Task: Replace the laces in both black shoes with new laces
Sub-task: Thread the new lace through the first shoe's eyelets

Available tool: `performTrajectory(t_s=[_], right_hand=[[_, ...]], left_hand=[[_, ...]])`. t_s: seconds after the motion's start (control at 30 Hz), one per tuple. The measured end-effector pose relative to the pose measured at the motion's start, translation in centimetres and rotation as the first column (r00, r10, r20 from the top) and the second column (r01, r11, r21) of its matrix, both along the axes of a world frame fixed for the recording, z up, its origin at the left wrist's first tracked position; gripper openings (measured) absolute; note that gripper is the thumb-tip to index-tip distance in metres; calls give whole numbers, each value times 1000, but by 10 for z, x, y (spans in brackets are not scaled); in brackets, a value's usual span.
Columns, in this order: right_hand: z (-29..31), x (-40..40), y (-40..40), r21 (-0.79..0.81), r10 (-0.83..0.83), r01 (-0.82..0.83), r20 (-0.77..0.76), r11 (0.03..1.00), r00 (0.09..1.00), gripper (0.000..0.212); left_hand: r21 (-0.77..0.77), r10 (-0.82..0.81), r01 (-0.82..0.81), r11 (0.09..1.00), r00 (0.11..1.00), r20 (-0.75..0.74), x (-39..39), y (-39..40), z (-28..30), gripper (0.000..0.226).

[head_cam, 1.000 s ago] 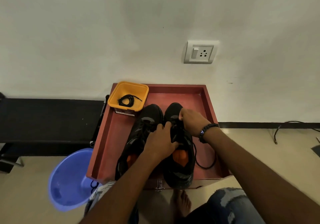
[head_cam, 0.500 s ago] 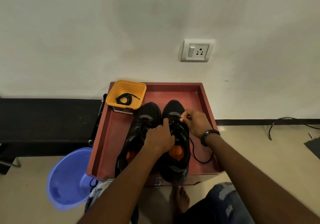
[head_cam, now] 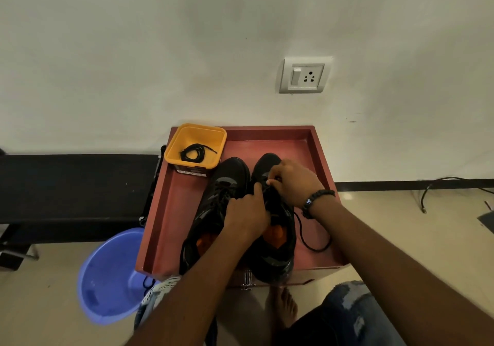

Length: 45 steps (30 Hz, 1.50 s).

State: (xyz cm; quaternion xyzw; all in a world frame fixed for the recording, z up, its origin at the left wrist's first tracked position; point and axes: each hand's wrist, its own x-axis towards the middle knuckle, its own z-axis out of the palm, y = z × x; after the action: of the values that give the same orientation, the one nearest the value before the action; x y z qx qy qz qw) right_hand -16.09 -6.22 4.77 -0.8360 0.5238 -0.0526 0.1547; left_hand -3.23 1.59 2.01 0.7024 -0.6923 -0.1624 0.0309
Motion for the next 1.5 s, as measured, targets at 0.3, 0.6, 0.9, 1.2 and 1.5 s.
performTrajectory(t_s=[0.3, 0.6, 0.9, 1.2, 1.5], right_hand=[[3, 18, -10, 165, -49, 87, -224, 982, 973, 41], [3, -9, -13, 709, -381, 51, 314, 703, 870, 25], [7, -5, -13, 429, -168, 99, 126, 898, 978, 22], [-5, -7, 20, 291, -165, 139, 65, 947, 984, 33], [-8, -14, 13, 238, -51, 39, 45, 971, 998, 26]], left_hand=[[-60, 26, -24, 998, 999, 33, -4, 3, -6, 58], [-75, 38, -36, 997, 999, 21, -7, 9, -3, 51], [-52, 28, -27, 998, 999, 28, -7, 6, -2, 52], [9, 73, -73, 997, 995, -67, -4, 2, -1, 58], [24, 70, -69, 997, 994, -80, -13, -5, 9, 41]])
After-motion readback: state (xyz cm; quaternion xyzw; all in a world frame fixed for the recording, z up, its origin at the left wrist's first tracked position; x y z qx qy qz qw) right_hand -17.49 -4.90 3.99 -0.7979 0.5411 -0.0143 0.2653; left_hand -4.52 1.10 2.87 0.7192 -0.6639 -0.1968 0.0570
